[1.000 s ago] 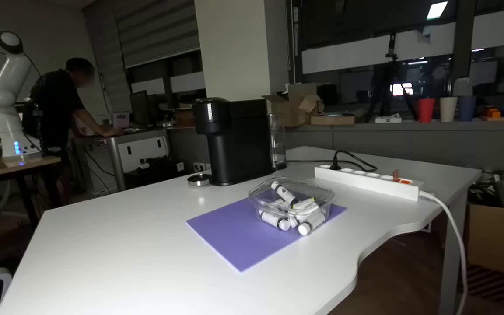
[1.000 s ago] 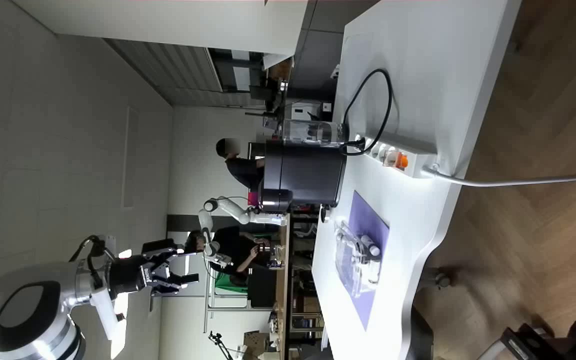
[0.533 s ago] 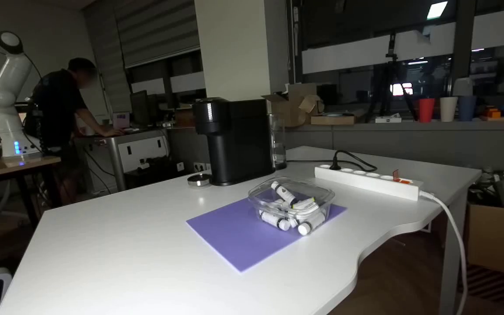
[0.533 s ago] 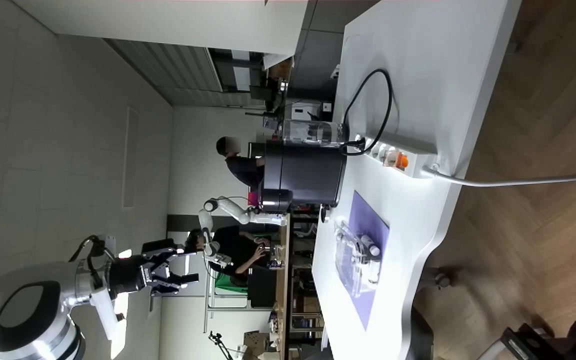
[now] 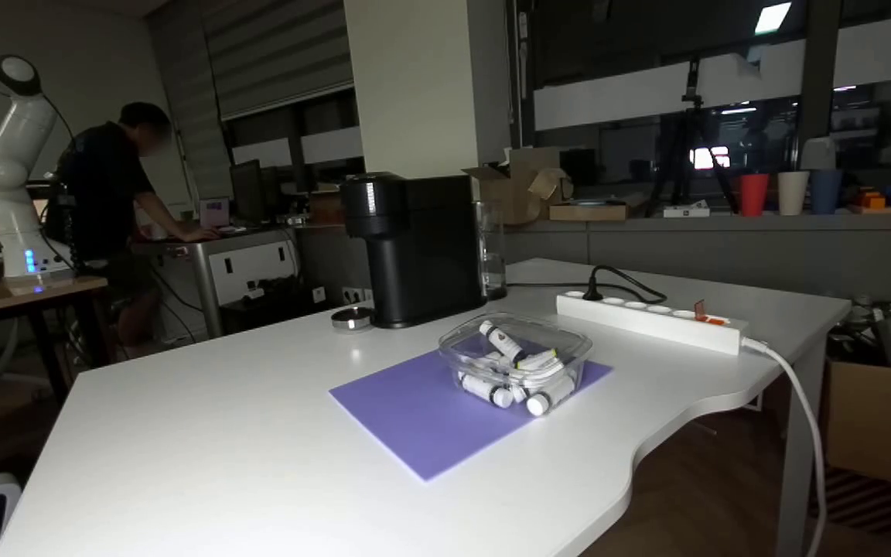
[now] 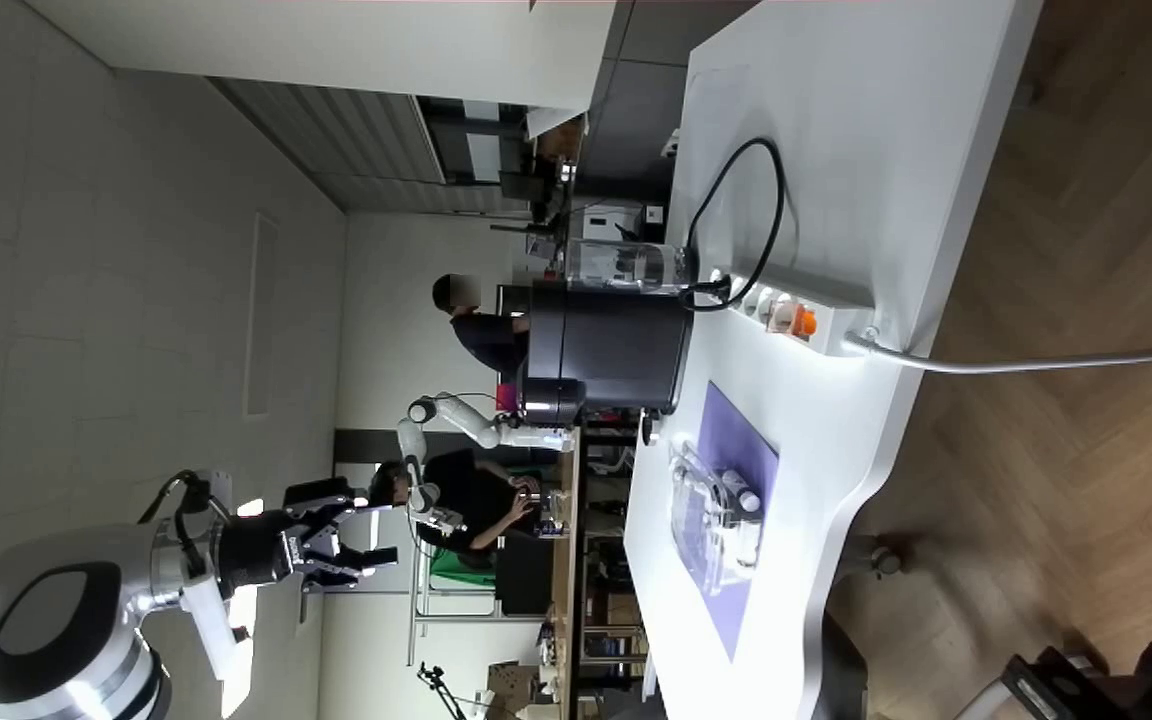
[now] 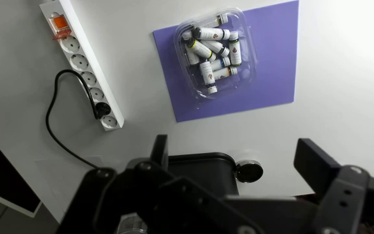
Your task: Open the box, pick an object then place it on the purple mat
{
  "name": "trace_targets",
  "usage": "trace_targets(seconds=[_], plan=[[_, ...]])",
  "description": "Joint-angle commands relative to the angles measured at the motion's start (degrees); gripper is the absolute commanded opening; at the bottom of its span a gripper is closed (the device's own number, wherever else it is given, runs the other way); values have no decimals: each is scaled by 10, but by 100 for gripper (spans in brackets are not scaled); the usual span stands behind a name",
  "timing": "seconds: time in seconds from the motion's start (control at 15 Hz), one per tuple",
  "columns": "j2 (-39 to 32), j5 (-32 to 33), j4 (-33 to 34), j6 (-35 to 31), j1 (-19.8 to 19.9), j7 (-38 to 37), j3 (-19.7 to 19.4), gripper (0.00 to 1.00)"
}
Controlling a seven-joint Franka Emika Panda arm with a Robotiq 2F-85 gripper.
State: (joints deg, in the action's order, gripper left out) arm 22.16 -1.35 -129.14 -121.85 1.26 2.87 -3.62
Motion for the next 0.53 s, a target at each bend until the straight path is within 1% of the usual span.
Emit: trace_targets(seconds=[0.0,0.07,0.13,0.2,0.33,0.47], plan=[[-24,12,13,-32,6,8,1,100],[-54,12,28,-49,7,17,-5,100],[-80,24,37,-86,14,18,-6,100],[-108,26,47,-128,14,41,-12,100],[-179,59,71,-224,28,46,-15,100],[-249,87,101,-279,39,38,-17,100]])
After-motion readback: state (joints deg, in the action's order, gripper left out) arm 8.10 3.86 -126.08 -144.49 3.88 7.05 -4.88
